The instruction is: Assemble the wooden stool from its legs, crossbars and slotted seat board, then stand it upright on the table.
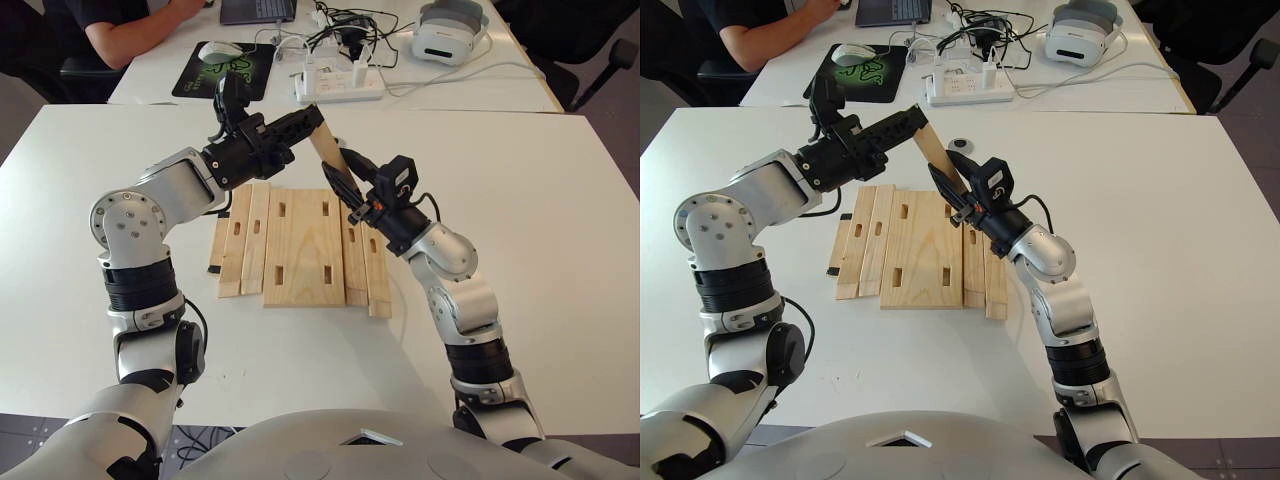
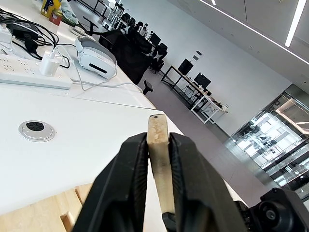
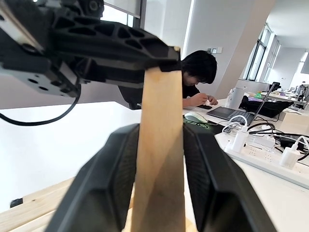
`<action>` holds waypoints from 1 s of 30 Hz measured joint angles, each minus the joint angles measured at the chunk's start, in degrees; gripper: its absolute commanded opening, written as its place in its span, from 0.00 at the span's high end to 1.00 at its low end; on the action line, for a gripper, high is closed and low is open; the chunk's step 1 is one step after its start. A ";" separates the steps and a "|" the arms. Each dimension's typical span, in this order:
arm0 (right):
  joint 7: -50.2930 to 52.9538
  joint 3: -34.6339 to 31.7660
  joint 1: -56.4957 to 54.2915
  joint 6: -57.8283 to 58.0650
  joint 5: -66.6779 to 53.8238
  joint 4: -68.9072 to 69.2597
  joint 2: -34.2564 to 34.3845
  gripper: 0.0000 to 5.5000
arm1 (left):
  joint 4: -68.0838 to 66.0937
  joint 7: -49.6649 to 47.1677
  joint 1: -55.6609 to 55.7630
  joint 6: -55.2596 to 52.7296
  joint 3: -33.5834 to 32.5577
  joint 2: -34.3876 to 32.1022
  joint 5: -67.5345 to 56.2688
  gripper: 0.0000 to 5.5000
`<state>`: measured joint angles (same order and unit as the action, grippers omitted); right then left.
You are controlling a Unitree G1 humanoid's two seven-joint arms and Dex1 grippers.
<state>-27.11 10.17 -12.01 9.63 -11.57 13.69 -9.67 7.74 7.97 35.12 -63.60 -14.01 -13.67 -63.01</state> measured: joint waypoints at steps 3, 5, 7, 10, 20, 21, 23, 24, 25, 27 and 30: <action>0.02 0.34 0.00 -0.15 0.69 0.00 -0.20 0.75 | 0.00 -0.11 -0.03 -0.15 -0.02 0.02 -0.04 0.92; 0.03 0.51 0.00 -0.22 1.17 0.00 -0.22 0.75 | 0.00 -0.14 -0.14 -0.23 -0.12 0.02 -0.15 0.92; 0.03 0.70 0.02 -0.22 1.47 0.00 -0.28 0.75 | 0.02 0.04 -0.57 -0.21 -0.27 -0.01 -0.42 0.92; 0.03 0.86 0.13 -0.20 1.66 -0.15 -0.41 0.75 | 0.04 0.12 -1.13 -0.03 -0.24 -0.11 -0.30 0.92; 0.10 0.56 0.11 -0.04 1.68 -1.50 -0.57 0.57 | 2.63 -1.57 -1.81 3.42 0.83 -2.48 7.69 0.92; 0.27 -0.37 0.11 0.04 1.61 -2.36 -0.59 0.57 | 4.50 -2.98 -2.41 3.55 0.93 -2.55 8.65 0.92; 0.69 -1.95 0.09 0.53 1.29 -3.71 -0.71 0.57 | 7.31 -5.10 -3.74 3.54 0.71 -2.61 9.52 0.92; 1.22 -3.66 0.05 0.55 0.54 -5.03 -0.75 0.57 | 10.63 -7.37 -5.25 3.36 0.50 -2.64 10.38 0.92; 1.71 -4.98 0.10 0.68 -0.03 -5.83 -0.78 0.57 | 13.15 -8.87 -6.36 3.26 0.38 -2.76 11.16 0.92; 4.18 -8.38 1.08 0.82 -0.15 -6.90 -1.06 0.57 | 18.76 -12.33 -8.53 3.02 0.44 -4.08 14.36 0.92; 6.36 -10.98 3.36 1.09 -0.15 -7.06 -1.25 0.57 | 23.36 -14.55 -10.64 3.31 0.78 -6.00 18.62 0.92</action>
<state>-20.75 -0.81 -8.64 10.72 -11.72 6.63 -10.92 31.09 -6.58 24.48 -60.29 -13.23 -19.67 -44.39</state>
